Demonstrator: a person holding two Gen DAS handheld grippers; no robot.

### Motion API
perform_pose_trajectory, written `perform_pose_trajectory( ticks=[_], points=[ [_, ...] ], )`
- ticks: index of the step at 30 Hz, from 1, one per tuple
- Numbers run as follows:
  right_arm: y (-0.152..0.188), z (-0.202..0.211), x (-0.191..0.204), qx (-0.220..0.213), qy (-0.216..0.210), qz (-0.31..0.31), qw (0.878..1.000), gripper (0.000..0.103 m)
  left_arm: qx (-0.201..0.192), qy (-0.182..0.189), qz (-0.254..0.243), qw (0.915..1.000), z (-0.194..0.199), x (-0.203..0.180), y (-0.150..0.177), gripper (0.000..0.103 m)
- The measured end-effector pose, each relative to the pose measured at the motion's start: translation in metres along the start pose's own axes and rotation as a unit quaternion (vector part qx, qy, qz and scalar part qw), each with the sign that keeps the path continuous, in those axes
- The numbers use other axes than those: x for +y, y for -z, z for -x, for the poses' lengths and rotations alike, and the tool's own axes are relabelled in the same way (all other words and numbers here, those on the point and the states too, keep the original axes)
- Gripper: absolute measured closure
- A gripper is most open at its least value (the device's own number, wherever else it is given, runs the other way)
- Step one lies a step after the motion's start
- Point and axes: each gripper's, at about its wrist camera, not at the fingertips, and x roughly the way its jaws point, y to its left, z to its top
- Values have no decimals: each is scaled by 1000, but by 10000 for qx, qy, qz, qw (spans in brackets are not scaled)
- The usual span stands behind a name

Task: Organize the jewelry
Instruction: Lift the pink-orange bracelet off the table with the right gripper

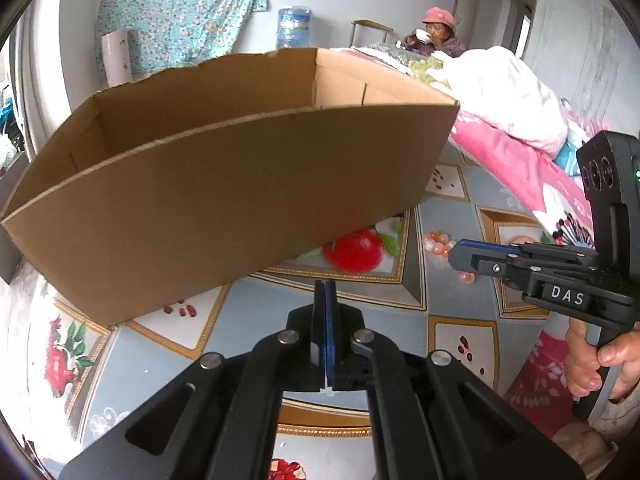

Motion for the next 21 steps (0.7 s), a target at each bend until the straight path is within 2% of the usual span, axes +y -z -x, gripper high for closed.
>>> perform_pose_trajectory(
  ticks=[21],
  points=[
    [-11, 37, 9, -491, 14, 79, 9988, 96, -125, -112, -6, 9999, 27, -4, -2, 103]
  ],
)
